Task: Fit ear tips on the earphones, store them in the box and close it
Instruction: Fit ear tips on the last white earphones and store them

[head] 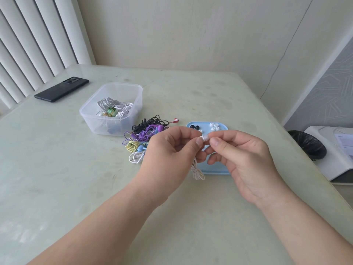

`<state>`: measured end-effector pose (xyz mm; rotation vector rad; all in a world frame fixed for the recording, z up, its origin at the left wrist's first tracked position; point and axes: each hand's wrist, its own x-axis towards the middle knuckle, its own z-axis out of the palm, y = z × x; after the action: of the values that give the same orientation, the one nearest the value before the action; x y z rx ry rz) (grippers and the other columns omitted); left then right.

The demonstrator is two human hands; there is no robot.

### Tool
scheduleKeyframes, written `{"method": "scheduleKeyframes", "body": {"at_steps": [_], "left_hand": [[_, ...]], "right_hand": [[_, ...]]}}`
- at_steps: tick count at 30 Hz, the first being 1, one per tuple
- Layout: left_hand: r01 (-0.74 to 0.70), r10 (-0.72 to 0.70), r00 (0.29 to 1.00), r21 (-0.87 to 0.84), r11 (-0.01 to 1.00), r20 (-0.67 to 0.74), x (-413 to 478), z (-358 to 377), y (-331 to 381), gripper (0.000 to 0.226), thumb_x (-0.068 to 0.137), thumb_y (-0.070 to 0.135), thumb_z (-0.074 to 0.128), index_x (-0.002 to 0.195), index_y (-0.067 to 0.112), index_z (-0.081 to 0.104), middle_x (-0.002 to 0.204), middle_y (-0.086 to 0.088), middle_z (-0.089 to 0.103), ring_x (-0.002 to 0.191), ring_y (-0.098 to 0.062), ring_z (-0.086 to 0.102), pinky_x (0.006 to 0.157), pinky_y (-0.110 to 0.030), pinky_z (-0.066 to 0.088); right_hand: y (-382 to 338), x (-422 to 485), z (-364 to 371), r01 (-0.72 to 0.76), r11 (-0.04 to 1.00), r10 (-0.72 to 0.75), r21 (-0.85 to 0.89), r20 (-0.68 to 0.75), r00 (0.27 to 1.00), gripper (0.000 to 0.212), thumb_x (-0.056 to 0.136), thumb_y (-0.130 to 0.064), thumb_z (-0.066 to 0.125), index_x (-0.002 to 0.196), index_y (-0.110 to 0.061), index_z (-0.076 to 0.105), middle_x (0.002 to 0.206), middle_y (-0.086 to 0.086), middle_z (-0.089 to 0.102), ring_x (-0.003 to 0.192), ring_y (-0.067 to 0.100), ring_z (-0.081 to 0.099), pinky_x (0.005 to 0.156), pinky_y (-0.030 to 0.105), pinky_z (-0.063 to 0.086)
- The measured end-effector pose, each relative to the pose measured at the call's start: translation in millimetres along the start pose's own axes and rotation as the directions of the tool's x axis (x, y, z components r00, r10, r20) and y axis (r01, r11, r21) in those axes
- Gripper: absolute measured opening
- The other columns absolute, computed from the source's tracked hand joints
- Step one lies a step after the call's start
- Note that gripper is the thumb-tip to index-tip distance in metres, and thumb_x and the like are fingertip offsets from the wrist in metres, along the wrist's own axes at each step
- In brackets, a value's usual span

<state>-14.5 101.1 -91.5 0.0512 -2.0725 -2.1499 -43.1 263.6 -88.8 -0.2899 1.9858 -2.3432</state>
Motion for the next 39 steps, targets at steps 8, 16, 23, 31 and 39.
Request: {"method": "scheduleKeyframes", "body": {"at_steps": [8,16,23,31,39], "left_hand": [[0.050,-0.046,0.999,-0.258,0.965,0.024,0.4,-7.0,10.6,0.007,0.097,0.008,0.069,0.101,0.007,0.075,0.083,-0.012,0.075,0.075,-0.024,0.072,0.068,-0.033,0.057],[-0.075,0.076,0.996,0.008,0.997,-0.050,2.8,-11.8,12.5,0.004,0.094,0.014,0.075,0.096,0.017,0.077,0.085,0.001,0.080,0.081,-0.017,0.077,0.074,-0.032,0.061],[-0.202,0.171,0.979,0.411,0.889,0.111,4.8,-15.9,6.9,0.007,0.098,0.024,0.071,0.102,0.024,0.076,0.088,0.014,0.075,0.076,-0.009,0.073,0.069,-0.030,0.061],[-0.136,0.130,0.991,0.412,0.901,0.043,5.5,-30.6,34.8,0.023,0.090,0.019,0.078,0.112,0.025,0.073,0.086,0.009,0.075,0.072,-0.014,0.072,0.066,-0.028,0.061],[-0.041,0.252,0.953,0.751,0.659,-0.169,79.8,-120.7,65.0,0.023,0.084,0.032,0.073,0.107,0.031,0.075,0.092,0.015,0.076,0.085,-0.009,0.072,0.081,-0.028,0.059]], "right_hand": [[-4.6,-2.6,-2.8,-0.070,0.995,0.082,-0.068,0.190,0.978,0.038,0.075,-0.010,0.080,0.112,-0.014,0.069,0.106,0.011,0.075,0.095,0.024,0.071,0.076,0.035,0.056],[-4.9,-4.1,5.1,-0.181,0.980,0.190,-0.078,0.126,0.974,0.038,0.071,-0.019,0.082,0.106,-0.004,0.074,0.088,0.024,0.075,0.075,0.030,0.069,0.066,0.034,0.056],[-0.6,-1.2,2.8,-0.181,0.983,0.180,0.026,0.028,0.983,0.033,0.076,-0.024,0.079,0.100,-0.001,0.074,0.080,0.018,0.068,0.070,0.027,0.063,0.062,0.034,0.055],[-21.3,4.0,29.9,-0.168,0.985,0.167,0.041,0.035,0.985,0.029,0.089,-0.035,0.066,0.104,-0.013,0.077,0.091,0.021,0.074,0.074,0.026,0.066,0.062,0.036,0.052],[-41.7,50.3,94.8,-0.195,0.975,0.206,-0.109,0.106,0.973,0.016,0.098,-0.020,0.067,0.112,-0.011,0.069,0.091,0.017,0.077,0.069,0.021,0.067,0.058,0.035,0.053]]}}
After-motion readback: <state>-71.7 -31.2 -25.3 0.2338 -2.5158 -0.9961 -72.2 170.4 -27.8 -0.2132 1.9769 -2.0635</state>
